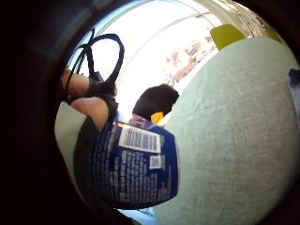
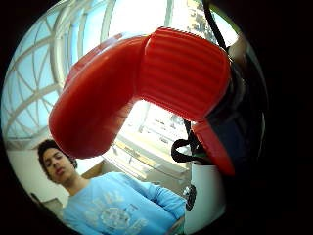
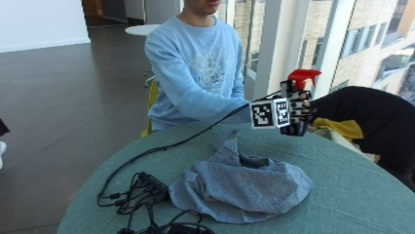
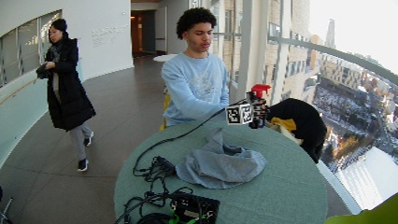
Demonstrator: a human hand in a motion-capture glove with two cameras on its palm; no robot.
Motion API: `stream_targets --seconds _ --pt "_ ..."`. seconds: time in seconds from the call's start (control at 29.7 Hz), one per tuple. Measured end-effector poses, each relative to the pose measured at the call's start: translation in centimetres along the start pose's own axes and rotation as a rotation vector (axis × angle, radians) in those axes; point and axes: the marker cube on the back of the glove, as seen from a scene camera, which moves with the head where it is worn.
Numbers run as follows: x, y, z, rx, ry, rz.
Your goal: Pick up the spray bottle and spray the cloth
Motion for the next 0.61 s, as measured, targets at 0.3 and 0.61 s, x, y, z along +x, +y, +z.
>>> stream_targets --seconds 0.3,0.61 --pt "2.5 0.0 2.3 -0.030 0.015 0.031" --pt "3.3 0.3 2.6 -0.017 0.010 0.031"
